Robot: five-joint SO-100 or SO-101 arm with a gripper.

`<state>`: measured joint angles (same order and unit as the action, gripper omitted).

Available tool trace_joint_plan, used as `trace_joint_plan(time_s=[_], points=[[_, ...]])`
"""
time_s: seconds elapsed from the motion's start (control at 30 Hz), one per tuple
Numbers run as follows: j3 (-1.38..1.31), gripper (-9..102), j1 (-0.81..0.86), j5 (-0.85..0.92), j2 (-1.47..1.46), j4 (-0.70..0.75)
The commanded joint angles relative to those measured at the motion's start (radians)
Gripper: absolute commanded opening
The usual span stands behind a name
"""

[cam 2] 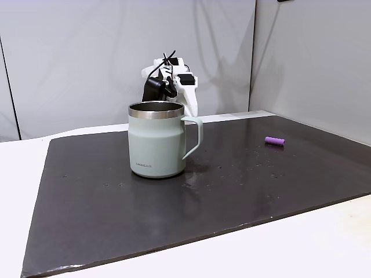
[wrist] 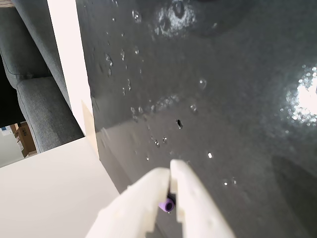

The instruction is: Grasp a pengrip and put it in the cup.

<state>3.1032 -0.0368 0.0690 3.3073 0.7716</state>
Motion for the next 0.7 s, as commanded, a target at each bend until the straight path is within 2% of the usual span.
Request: trace_joint_plan(time_s=[0.0,0.57,0.67], points=[[-0.003,0,0.006,0.009,0.011,0.0],[-0.003,0,-0.005,0.018,0.011,0.0],[-0.021,0,-0.023,0.117,0.011,0.002]])
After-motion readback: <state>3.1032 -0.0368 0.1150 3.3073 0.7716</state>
